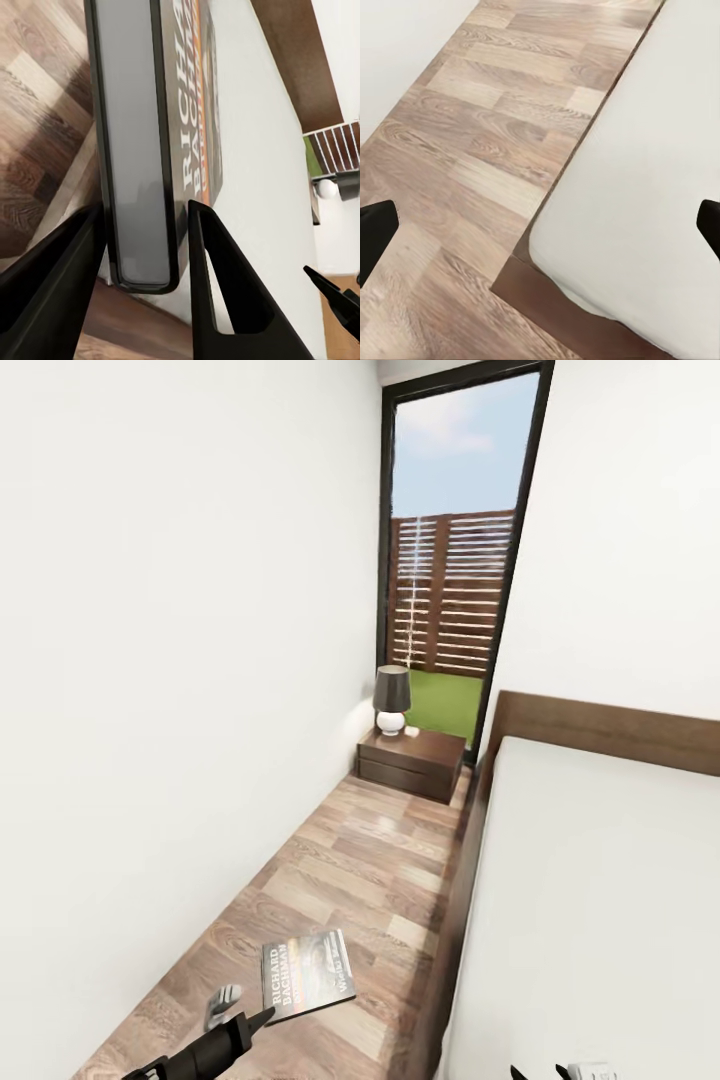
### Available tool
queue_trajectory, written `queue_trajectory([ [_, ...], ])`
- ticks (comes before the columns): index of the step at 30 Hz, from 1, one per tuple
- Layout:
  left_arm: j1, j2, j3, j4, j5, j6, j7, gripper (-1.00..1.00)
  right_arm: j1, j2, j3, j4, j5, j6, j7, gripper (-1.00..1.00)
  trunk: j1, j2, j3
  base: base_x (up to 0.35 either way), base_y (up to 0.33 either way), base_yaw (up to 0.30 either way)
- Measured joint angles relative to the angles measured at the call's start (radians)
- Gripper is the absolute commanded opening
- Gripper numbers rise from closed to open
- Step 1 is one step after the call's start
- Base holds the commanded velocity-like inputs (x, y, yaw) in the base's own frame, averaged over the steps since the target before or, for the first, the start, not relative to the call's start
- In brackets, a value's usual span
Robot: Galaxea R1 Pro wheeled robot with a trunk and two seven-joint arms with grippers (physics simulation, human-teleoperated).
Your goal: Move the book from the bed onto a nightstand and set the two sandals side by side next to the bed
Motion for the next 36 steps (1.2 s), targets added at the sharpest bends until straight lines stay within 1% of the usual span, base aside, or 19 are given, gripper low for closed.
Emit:
queue_trajectory([
  [18, 0.000, 0.000, 0.001, 0.000, -0.001, 0.000, 0.000, -1.00, 0.000, 0.000, 0.000, 0.000, 0.000, 0.000, 0.000, 1.00, 0.000, 0.000, 0.000, 0.000, 0.000, 0.278],
  [25, 0.000, 0.000, 0.004, 0.000, 0.000, 0.000, -0.001, -1.00, 0.000, 0.000, 0.000, 0.000, 0.000, 0.000, 0.000, 1.00, 0.000, 0.000, 0.000, 0.000, 0.038, 0.043],
  [36, 0.000, 0.000, 0.003, 0.000, -0.001, 0.001, -0.002, -1.00, 0.000, 0.000, 0.000, 0.000, 0.000, 0.001, 0.000, 1.00, 0.000, 0.000, 0.000, 0.000, 0.242, 0.002],
])
